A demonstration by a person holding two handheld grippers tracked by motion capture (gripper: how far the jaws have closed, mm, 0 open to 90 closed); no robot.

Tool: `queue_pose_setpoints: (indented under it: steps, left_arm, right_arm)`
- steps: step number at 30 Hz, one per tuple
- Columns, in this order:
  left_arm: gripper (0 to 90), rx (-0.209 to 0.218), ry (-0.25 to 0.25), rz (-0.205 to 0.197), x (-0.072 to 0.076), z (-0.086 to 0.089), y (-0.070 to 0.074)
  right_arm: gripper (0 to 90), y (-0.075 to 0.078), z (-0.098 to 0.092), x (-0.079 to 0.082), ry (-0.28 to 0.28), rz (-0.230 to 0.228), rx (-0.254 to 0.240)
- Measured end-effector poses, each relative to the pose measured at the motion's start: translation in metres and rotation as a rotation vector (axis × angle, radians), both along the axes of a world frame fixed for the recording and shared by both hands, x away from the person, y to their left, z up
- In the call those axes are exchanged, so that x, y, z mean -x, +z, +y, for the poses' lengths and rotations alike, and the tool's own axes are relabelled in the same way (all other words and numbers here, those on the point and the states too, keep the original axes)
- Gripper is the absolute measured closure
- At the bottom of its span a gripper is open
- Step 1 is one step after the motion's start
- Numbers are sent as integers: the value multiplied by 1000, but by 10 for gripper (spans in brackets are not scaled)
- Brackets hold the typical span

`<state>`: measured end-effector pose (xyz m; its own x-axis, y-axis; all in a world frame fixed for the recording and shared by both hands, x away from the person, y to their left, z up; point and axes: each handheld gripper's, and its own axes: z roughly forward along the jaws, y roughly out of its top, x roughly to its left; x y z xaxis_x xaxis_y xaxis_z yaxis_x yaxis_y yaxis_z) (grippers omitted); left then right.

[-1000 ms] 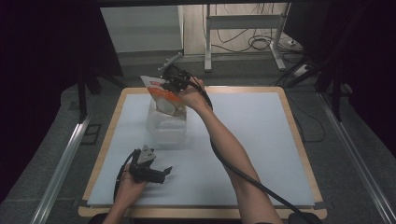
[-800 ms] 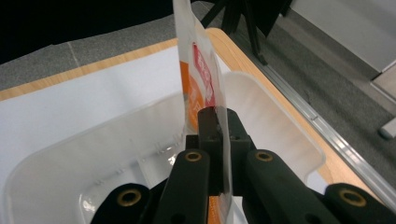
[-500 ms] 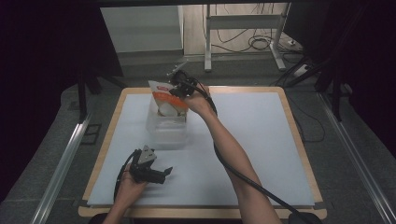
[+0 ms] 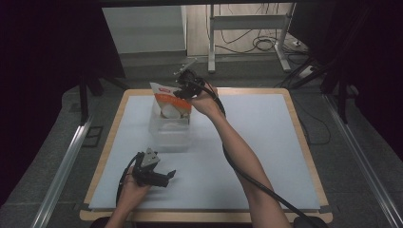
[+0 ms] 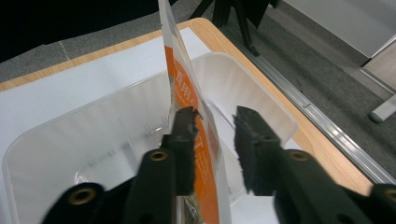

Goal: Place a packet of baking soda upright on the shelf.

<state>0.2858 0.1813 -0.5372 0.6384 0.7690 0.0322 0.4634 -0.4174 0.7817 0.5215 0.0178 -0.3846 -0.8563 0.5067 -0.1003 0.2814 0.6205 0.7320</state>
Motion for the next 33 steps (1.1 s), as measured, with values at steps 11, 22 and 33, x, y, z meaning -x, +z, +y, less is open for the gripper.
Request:
queue_pose_setpoints:
  steps: [11, 22, 33]
  left_arm:
    - [9, -9, -1, 3, 0, 1, 0]
    - [9, -12, -3, 4, 0, 2, -1]
    - [9, -10, 0, 4, -1, 3, -1]
  right_arm:
    - [434, -1, -3, 7, 3, -28, -16]
    - [289, -1, -14, 13, -13, -27, -36]
    - [201, 1, -29, 20, -5, -68, -55]
